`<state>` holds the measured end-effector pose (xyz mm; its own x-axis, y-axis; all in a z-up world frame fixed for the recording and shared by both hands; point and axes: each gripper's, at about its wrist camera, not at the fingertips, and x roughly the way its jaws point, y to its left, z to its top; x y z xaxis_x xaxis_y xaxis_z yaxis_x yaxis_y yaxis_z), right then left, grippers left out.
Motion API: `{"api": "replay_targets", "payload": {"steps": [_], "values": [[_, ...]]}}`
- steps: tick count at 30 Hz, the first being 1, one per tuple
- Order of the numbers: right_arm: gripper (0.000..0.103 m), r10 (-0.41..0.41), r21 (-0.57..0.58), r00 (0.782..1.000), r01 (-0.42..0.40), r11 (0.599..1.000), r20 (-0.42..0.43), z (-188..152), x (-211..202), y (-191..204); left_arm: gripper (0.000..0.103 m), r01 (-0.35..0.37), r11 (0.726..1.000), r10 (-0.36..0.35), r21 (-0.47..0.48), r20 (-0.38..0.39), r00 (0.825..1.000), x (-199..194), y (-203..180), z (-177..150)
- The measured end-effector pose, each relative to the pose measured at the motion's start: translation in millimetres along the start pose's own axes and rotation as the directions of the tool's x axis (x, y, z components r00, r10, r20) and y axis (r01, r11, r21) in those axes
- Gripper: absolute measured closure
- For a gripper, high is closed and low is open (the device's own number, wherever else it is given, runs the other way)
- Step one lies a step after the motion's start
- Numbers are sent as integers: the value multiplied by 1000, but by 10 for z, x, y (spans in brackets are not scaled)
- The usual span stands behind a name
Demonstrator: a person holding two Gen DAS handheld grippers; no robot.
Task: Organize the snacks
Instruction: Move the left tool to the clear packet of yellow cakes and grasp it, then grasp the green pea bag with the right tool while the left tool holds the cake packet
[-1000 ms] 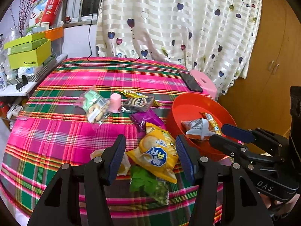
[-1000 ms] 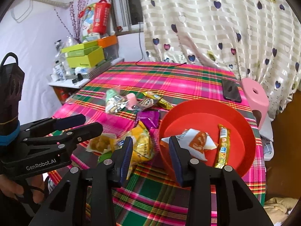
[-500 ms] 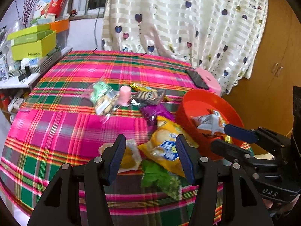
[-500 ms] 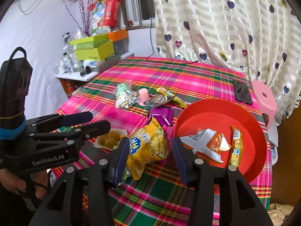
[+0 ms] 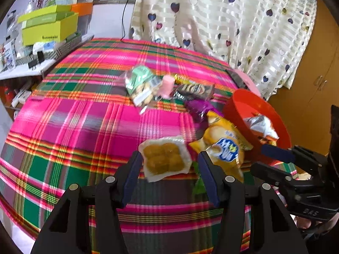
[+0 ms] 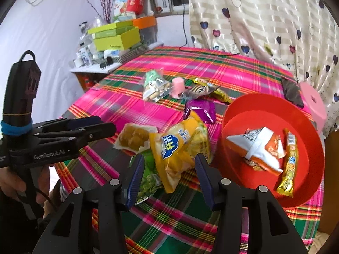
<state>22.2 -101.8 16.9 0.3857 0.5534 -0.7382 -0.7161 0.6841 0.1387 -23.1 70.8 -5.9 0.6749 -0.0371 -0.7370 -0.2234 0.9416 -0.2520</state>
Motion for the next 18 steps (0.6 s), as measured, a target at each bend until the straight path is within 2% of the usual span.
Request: {"api": "replay_targets", "payload": {"steps": [5, 13, 16, 18], "values": [[55, -3, -2, 1000, 3, 1000, -3, -13, 3, 20, 47, 14, 1000, -15, -19, -52, 999, 192, 40, -72], [55, 37, -45, 999, -38, 998, -31, -70, 50, 107, 44, 19, 998, -23, -56, -82, 996, 393, 87, -75], [55, 53, -65, 998, -56, 996, -44, -94, 83, 167, 44, 8, 998, -14, -57, -103, 995, 519, 68, -62], [55, 59, -76, 997, -63, 995, -51, -113, 97, 197, 44, -15, 999, 13, -28, -87, 996, 537, 20, -53]]}}
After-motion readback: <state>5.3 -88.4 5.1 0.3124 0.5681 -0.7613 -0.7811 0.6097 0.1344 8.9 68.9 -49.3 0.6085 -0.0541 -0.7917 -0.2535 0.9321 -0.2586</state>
